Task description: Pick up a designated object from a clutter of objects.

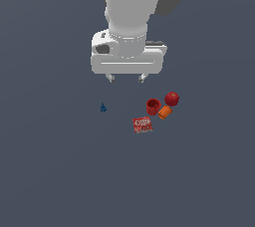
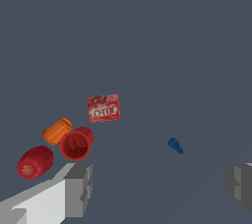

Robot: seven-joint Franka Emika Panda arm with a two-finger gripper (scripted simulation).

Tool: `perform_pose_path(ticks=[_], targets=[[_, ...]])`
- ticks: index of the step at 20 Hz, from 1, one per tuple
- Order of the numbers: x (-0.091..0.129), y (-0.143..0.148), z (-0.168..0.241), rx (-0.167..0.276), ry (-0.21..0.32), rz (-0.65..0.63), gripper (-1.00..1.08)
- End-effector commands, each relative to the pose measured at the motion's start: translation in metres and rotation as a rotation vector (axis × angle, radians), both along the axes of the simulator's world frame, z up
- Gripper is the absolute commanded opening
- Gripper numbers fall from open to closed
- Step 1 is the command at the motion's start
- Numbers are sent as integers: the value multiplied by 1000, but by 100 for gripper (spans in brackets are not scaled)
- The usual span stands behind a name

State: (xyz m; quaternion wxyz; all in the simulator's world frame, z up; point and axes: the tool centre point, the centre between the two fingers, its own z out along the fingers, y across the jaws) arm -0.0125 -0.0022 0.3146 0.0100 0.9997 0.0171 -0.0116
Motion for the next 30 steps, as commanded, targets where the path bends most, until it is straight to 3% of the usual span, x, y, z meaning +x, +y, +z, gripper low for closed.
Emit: perform_pose_path(ticks=[1,10,17,30], targets=[[0,0,0,0,0,0,100],[-5,-17,-6,-21,40,7,100],[-4,-16,-8,-19,38,-5,100],[5,-1,-38,-12,27,-178,100]])
